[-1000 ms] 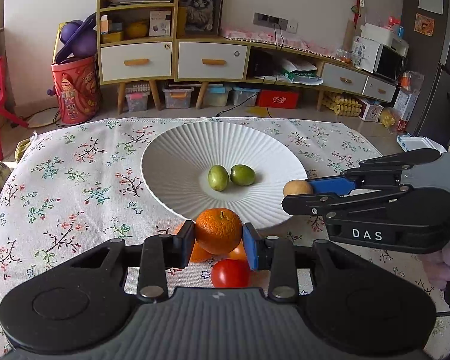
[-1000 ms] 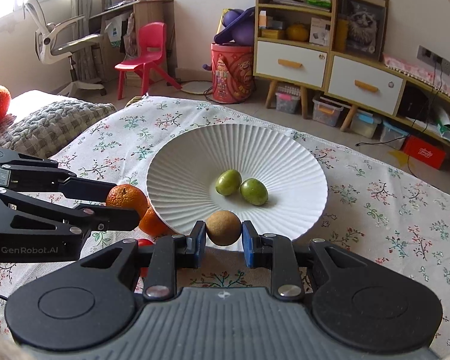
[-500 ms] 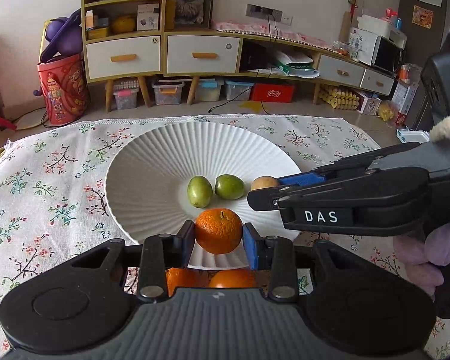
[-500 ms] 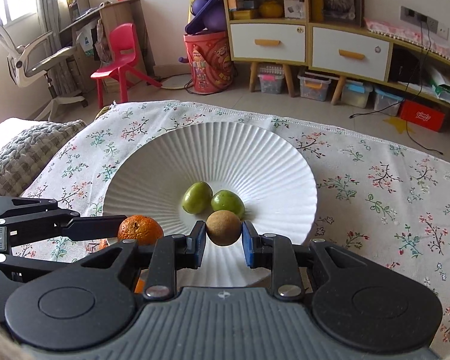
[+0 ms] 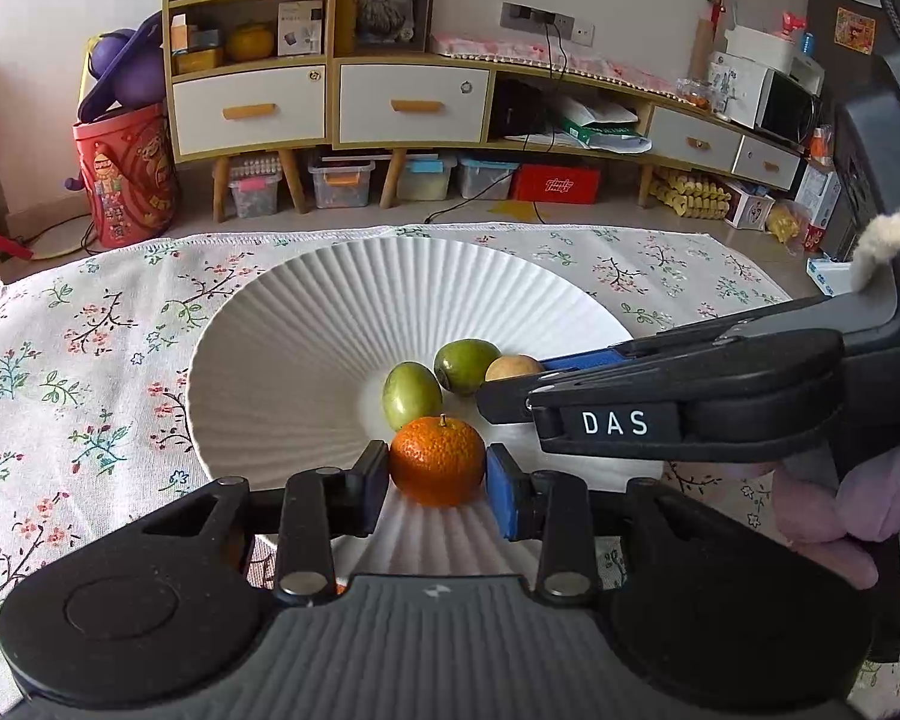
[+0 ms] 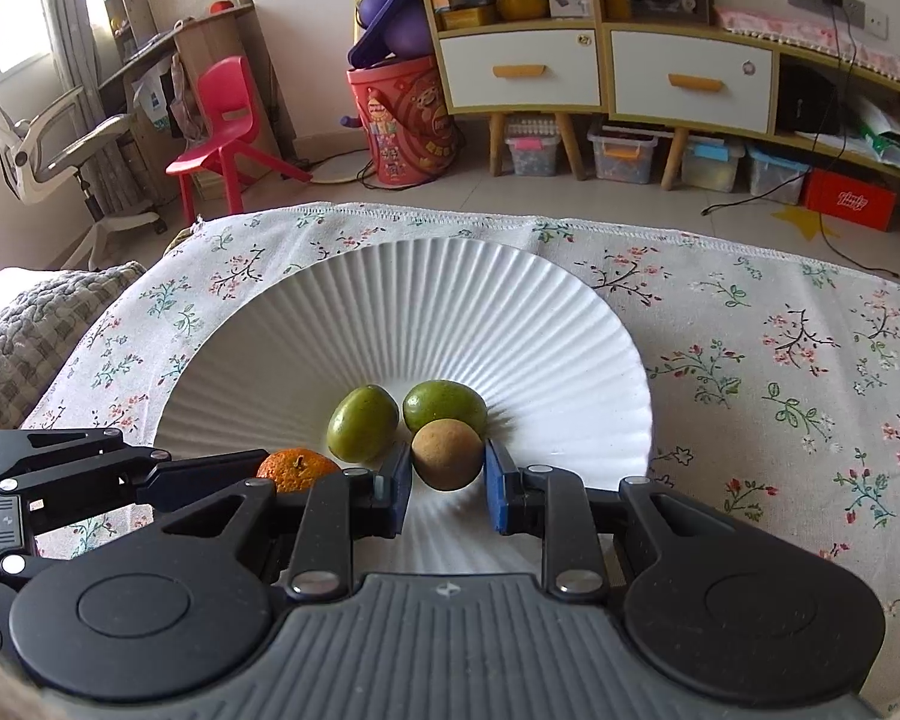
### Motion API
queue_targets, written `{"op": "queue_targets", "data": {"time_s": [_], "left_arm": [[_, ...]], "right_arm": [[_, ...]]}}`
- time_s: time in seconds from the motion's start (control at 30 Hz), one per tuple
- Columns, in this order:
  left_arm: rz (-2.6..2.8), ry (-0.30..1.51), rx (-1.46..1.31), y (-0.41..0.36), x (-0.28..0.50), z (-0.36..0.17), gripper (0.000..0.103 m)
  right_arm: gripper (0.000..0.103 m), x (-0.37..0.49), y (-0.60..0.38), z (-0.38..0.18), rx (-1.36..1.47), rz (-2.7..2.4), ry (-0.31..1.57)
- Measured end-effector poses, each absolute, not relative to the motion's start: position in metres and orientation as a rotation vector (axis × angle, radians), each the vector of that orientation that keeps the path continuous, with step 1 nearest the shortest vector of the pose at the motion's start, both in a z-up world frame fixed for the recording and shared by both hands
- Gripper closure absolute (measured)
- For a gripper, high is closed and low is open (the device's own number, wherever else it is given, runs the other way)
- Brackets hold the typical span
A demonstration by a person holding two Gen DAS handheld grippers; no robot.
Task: Organize fruits
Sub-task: 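Carry tangerine and kiwi into the white plate and open both tools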
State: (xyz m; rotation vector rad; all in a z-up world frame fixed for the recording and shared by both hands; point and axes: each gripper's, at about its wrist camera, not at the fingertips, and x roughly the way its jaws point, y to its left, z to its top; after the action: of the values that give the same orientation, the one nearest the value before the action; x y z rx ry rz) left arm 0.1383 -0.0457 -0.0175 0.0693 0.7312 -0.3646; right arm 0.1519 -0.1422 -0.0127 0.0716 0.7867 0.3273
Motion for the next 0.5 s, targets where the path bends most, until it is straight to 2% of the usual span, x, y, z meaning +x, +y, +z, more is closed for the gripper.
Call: {"op": "queue_targets", "data": {"time_s": [0.23,0.43,0.5], "left_arm": [[-0.36,0.736,0.07,-0.048,0.143,-0.018,0.081],[-0.361,0.728,0.073,-0.046,0.138,-0.011,0.075],[-0.36,0.724,0.073,-0.045,0.136,-0.009,0.072]], "right_arm": [[0.077,0.15,-0.14,-0.011,0.071,0.344,0.785],[0.074,0.149,-0.139,-0.006,0.06,0.348,0.783],[0.069,0.149,-0.138,-0.003,0.057,0.352,0.778]]}}
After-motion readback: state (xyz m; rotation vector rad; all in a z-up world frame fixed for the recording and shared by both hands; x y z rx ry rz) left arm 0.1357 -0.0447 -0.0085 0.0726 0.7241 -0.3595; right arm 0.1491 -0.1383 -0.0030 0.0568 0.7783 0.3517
